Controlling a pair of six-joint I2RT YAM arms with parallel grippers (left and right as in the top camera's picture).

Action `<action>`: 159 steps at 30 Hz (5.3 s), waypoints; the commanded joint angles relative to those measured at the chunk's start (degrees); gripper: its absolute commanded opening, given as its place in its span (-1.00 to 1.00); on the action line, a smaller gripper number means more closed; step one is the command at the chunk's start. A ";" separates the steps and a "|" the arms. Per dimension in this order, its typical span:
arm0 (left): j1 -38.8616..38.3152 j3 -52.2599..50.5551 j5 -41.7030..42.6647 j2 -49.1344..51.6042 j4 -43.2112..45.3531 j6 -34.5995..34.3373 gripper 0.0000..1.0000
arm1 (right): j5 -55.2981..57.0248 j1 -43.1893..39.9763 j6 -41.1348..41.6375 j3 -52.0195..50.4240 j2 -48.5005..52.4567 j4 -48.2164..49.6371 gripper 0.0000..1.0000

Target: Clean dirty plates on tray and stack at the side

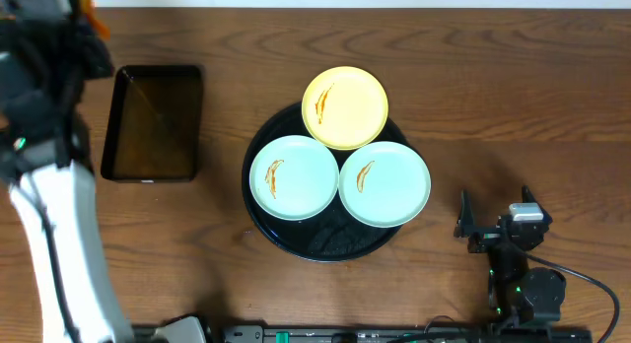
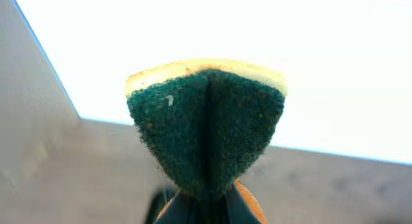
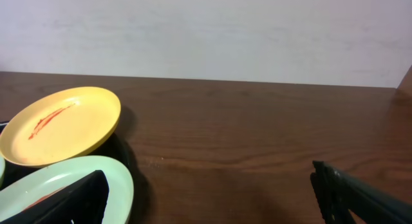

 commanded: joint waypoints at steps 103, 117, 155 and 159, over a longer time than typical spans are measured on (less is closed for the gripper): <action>-6.01 -15.32 9.49 -18.99 -12.98 -23.08 -0.85 | 0.13 -0.46 -0.44 -0.09 -0.20 -0.24 0.98; -32.94 -18.47 9.40 5.64 -20.63 -24.59 -0.84 | 0.13 -0.46 -0.44 -0.09 -0.20 -0.24 0.98; -47.01 -18.47 -8.81 15.28 -24.74 -33.53 -0.50 | -20.72 -0.46 39.69 0.44 -0.20 13.18 0.99; -47.01 -18.47 -8.83 15.28 -25.53 -33.51 -0.18 | -21.75 -0.46 37.68 5.51 1.49 9.07 0.98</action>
